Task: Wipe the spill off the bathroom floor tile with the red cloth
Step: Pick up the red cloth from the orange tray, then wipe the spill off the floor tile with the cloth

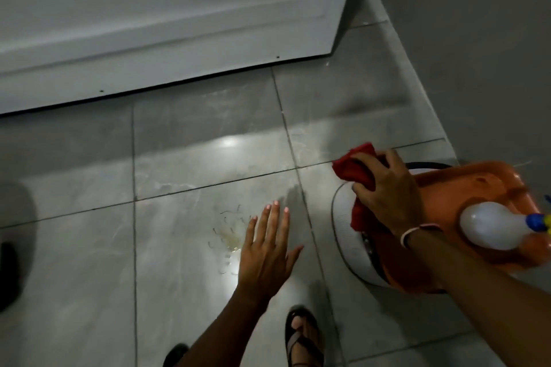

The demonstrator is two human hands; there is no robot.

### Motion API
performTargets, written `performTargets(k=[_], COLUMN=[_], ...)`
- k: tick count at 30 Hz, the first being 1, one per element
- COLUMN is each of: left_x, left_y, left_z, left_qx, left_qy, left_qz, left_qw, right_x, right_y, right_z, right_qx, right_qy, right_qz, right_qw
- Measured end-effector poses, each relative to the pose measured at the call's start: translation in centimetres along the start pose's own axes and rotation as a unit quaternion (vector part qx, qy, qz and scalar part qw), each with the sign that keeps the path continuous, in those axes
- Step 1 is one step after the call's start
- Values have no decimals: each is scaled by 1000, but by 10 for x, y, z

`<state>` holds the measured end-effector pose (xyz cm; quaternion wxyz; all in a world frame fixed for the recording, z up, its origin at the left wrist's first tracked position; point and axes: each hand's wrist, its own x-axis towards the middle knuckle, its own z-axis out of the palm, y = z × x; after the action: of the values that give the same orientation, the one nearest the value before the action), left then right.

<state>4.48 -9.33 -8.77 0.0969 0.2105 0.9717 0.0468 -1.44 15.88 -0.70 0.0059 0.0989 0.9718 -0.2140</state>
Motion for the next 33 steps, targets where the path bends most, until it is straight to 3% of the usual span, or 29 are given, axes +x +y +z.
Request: performTargets(k=[3, 7, 11, 14, 18, 22, 25, 27, 30, 33], left_x=[-36, -73, -109, -142, -167, -170, -170, -170, -171, -170], left_y=[-60, -139, -223, -270, -300, -319, -318, -319, -319, -319], left_z=[25, 97, 193, 262, 325, 350, 350, 348, 350, 350], left_qx=[4, 6, 29, 24, 11, -41, -65, -70, -73, -78], left_qy=[13, 22, 18, 6, 29, 84, 111, 112, 112, 117], left_qz=[-61, -131, -166, -201, -184, -163, -166, -165, -168, -168], left_qw=[998, 991, 986, 979, 982, 982, 978, 977, 977, 976], right_x=[4, -16, -44, -68, -82, -28, 21, 26, -26, -116], right_y=[-52, -82, -44, -5, 7, -25, -70, -106, -137, -112], right_z=[47, 164, 299, 377, 438, 469, 485, 499, 516, 521], right_qx=[48, 80, -5, -93, -103, -66, -98, -125, -122, -105], right_qy=[-35, -91, -169, -199, -149, -86, -95, -136, -191, -212], right_qz=[-31, -28, -79, -50, -48, -36, -100, -188, -331, -425], right_qw=[998, 992, 982, 974, 982, 993, 986, 965, 916, 874])
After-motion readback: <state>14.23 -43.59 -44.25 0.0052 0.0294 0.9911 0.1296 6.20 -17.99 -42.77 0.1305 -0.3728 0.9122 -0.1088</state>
